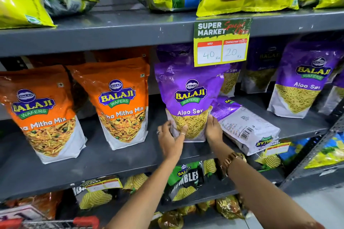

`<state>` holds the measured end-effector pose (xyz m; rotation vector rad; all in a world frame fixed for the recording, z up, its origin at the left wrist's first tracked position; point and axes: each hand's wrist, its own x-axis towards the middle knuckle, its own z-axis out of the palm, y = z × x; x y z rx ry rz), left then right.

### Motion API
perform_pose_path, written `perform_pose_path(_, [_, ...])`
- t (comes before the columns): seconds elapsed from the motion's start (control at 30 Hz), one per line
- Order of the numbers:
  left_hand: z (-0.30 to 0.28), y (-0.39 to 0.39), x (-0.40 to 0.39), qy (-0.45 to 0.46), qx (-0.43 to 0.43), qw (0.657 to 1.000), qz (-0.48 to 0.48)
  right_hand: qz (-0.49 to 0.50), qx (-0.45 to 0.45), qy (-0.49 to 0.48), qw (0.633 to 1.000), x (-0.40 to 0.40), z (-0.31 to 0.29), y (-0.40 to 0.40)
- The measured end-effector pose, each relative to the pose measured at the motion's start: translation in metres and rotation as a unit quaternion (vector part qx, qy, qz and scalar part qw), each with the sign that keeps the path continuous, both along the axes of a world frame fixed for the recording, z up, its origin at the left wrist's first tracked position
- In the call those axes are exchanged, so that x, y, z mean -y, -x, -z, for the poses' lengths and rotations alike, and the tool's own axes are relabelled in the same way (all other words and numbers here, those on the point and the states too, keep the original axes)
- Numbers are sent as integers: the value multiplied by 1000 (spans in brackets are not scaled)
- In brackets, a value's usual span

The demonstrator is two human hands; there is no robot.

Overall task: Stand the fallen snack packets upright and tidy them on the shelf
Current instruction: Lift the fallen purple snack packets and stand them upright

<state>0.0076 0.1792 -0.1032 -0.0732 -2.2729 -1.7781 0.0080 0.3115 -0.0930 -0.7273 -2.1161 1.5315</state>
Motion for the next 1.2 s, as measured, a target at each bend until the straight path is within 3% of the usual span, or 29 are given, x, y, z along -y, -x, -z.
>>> perform_pose_path(0.07, [0,2,0,12,-24,1000,-8,2,29,-19,999,-3,-6,7])
perform_pose_path(0.17, [0,2,-3,3,12,999,30,6,66,-39,997,-7,-8,13])
perform_pose_path(0.4, [1,7,-10,-10,37,999,3,-5,104,-11,995,-16,-9,21])
perform_pose_path(0.57, [-1,-4,-15,-47,33,998,-5,98,46,41,993,-27,-18,19])
perform_pose_path(0.73, [-13,-28,-31,-113,31,983,-139,194,-20,5,981,-55,-45,5])
perform_pose_path(0.83, [-20,-38,-48,-141,113,977,-112,233,-41,-42,971,-77,-60,-8])
perform_pose_path(0.97, [-22,-40,-77,-163,282,945,8,222,-18,-108,969,-101,-65,-22])
perform_pose_path(1.2, [-23,-23,-129,-228,379,895,57,70,115,-217,967,-145,-51,-31])
